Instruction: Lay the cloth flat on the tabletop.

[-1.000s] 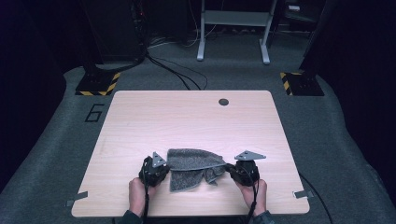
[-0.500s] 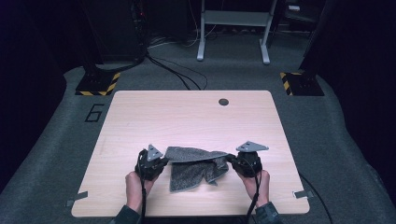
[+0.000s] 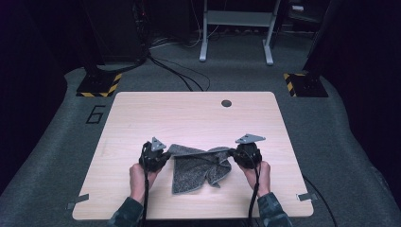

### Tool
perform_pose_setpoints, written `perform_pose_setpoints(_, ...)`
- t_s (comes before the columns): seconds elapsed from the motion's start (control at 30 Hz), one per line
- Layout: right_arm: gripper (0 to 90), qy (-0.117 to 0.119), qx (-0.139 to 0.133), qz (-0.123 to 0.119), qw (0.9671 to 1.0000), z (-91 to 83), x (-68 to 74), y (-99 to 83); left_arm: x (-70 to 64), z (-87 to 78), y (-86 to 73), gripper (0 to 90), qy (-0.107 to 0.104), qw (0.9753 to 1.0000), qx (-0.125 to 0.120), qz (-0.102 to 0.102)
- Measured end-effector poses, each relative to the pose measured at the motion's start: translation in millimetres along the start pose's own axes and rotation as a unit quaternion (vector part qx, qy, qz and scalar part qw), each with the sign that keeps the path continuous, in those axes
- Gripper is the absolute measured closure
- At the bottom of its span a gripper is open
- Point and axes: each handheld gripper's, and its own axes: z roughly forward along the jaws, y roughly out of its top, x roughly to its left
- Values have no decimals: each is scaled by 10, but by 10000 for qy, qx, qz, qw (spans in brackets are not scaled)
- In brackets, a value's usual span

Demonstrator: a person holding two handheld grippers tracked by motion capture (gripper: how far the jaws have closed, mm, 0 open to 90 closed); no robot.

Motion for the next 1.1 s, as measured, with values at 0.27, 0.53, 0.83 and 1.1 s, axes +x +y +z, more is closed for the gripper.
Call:
perform_pose_setpoints(0.27,895,-435,-304,-209,9984,9,-343,867,394,-175,971,889,459,9978,-466,96)
perform_pose_setpoints(0.53,892,-664,-1222,-637,9882,-708,-296,1542,266,-926,1416,888,952,9855,-1211,714)
perform_pose_setpoints(0.83,889,-140,-389,-779,9961,-343,-66,575,-55,-430,385,886,369,9960,-327,740)
perform_pose_setpoints(1.1,885,271,180,-361,9988,-99,88,-151,-254,-205,-232,883,-62,9987,117,487)
